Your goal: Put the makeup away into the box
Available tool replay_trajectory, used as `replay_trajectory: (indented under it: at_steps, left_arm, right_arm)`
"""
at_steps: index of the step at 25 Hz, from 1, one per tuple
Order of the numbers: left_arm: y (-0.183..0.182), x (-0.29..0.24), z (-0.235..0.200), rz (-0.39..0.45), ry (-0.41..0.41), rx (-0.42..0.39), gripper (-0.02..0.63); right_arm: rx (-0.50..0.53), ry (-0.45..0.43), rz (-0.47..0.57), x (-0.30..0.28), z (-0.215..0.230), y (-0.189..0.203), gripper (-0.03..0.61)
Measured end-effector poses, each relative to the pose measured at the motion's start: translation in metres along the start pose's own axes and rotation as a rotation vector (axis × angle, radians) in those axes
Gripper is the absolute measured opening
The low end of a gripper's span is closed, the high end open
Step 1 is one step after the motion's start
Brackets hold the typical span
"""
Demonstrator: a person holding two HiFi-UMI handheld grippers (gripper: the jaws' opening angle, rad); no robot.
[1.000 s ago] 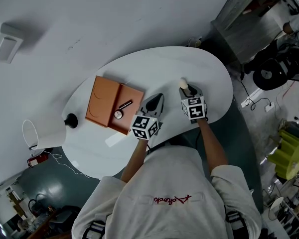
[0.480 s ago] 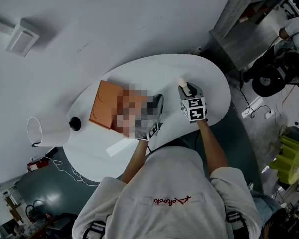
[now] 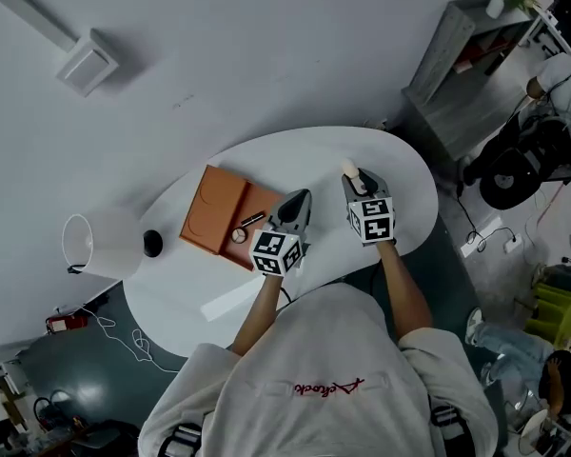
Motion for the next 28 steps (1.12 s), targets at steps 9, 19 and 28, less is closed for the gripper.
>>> replay_trajectory:
  at_steps: [9, 19, 28]
  left_arm:
    - [-0.007, 0.032, -0.028, 0.039, -0.099, 0.007, 0.011]
    - [-0.007, 0.123, -0.133, 0.108, -0.398, 0.084, 0.011]
    - [0.007, 0.201, -0.191, 0.147, -0.611, 0.157, 0.011]
  right_arm:
    - [0.047, -0.121, -0.023, -0.026, -0.043, -0.006, 0.152]
    - [0.189, -0.421, -0.081, -0.107, -0.176, -0.019, 0.152]
    - [0.298, -0.622, -0.141, -0.141, -0.275, -0.011, 0.152]
Point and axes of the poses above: the fingertips, and each gripper's own axes: x backward along the fingers, z to its right, y out of its underside, the point moved 3 cm from there along x, backward along the fingers, and after that the axes turned 13 degrees about -y, right-handed, at the moved point
